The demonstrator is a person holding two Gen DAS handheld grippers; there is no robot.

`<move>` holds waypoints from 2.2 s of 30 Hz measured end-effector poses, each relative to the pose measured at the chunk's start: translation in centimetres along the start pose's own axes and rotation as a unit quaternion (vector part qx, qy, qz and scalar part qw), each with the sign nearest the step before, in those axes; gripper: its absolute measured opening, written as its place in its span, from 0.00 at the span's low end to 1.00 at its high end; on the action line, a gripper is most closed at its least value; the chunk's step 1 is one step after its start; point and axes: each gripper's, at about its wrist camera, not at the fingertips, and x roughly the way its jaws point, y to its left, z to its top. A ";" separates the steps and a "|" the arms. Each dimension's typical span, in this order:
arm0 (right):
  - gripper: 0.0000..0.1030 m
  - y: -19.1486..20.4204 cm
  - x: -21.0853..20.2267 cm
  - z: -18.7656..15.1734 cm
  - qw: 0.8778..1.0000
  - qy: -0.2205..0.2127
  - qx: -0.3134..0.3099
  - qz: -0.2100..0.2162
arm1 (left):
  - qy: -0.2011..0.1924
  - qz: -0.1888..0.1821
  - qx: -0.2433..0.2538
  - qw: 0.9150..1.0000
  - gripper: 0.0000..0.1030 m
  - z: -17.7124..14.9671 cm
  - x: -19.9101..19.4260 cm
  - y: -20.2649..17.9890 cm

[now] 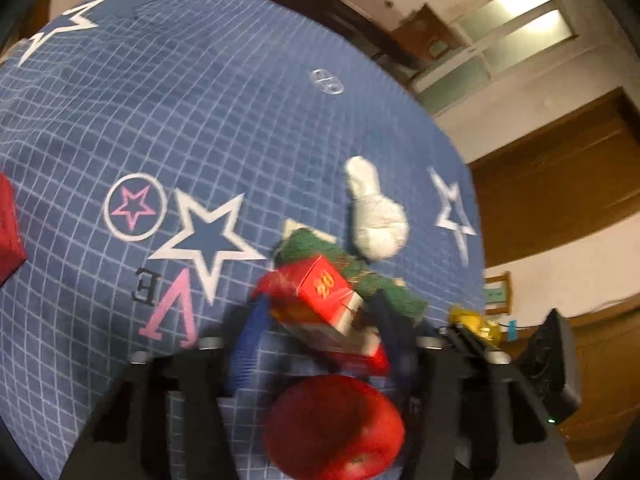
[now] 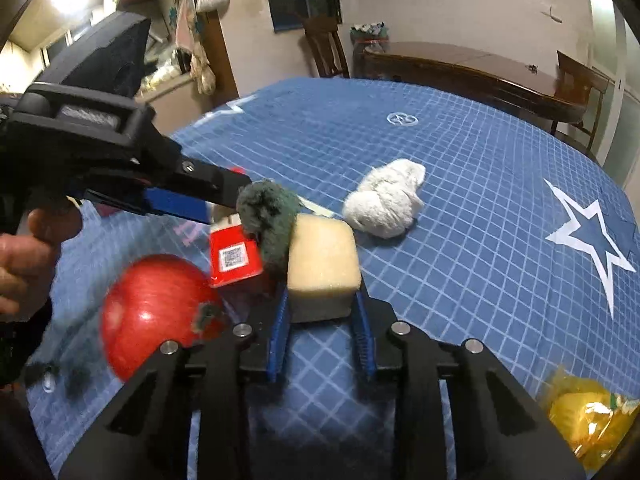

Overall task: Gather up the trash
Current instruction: 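Grasp the beige sponge with the right gripper while the left grasps the red cigarette pack, then carry the beige sponge and red cigarette pack over the green bin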

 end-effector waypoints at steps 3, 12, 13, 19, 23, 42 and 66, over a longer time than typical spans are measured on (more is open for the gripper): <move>0.25 0.4 -1.4 0.2 1.000 -0.025 0.005 0.006 | -0.037 0.032 0.022 0.999 0.07 -0.1 -2.2 -0.1; 0.25 1.7 -6.0 1.3 0.992 -0.074 0.005 0.100 | -0.110 0.169 -0.017 0.979 0.06 -1.2 -6.6 4.0; 0.25 2.2 -5.8 1.6 0.993 -0.070 -0.001 0.097 | -0.117 0.166 -0.022 0.979 0.06 -1.5 -7.1 4.1; 0.25 5.5 -7.9 4.8 0.989 -0.098 -0.037 0.101 | -0.172 0.184 -0.013 0.968 0.35 -2.7 -10.1 3.1; 0.25 4.6 -10.6 4.7 0.988 -0.131 -0.003 0.084 | -0.166 0.201 0.044 0.964 0.44 -3.2 -10.2 1.7; 0.25 2.7 -15.5 -7.7 0.966 -0.185 0.164 0.071 | -0.033 0.266 0.342 0.901 0.34 -5.2 1.0 -9.5; 0.24 12.9 -17.3 -9.7 0.963 -0.185 0.104 -0.168 | -0.298 0.236 0.278 0.882 0.24 -22.4 -15.8 -9.6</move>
